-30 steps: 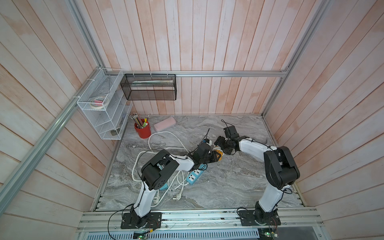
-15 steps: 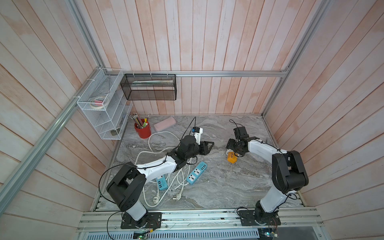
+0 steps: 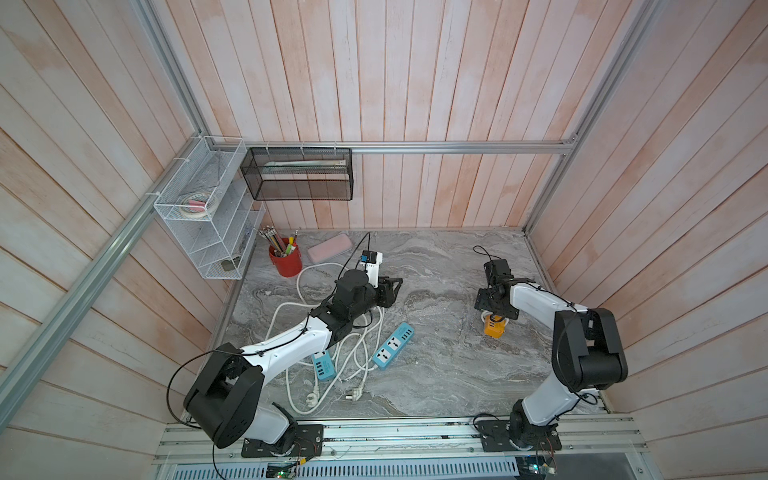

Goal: Wrap the cord around the power strip
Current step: Place the power strip at the center of the board.

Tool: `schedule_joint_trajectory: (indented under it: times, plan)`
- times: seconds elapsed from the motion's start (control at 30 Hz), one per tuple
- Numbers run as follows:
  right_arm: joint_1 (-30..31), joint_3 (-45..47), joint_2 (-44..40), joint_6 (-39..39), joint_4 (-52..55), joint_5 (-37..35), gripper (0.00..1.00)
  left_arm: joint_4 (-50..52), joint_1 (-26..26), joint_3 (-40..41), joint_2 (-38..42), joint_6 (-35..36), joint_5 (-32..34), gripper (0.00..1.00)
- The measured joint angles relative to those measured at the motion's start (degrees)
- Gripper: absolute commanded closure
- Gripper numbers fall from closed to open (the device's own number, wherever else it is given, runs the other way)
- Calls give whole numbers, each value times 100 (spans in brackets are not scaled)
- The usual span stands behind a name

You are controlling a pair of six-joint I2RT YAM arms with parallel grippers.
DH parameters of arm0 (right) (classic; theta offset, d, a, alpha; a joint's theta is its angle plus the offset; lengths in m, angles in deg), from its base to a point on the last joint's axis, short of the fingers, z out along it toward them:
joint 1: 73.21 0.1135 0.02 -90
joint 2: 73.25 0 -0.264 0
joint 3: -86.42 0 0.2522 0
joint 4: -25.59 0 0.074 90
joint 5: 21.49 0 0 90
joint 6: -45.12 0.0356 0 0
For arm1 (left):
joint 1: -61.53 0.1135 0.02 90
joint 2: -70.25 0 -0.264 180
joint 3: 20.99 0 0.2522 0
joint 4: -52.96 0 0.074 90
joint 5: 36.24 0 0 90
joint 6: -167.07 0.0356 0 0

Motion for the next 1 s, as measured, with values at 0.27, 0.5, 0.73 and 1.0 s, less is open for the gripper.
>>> schedule_joint_trajectory:
  times: [0.27,0.5,0.73,1.0]
  plan:
    - [-48,4,111,-225,487,-269,6,214,114,57,63,50,94,51]
    - [-48,-9,-168,-304,1008,-186,5,719,133,-55,96,129,157,51]
    - [50,-420,-520,-302,1375,-146,5,911,149,-85,181,144,157,51]
    - [186,-717,-503,-323,1565,-232,5,1019,149,-94,188,144,157,51]
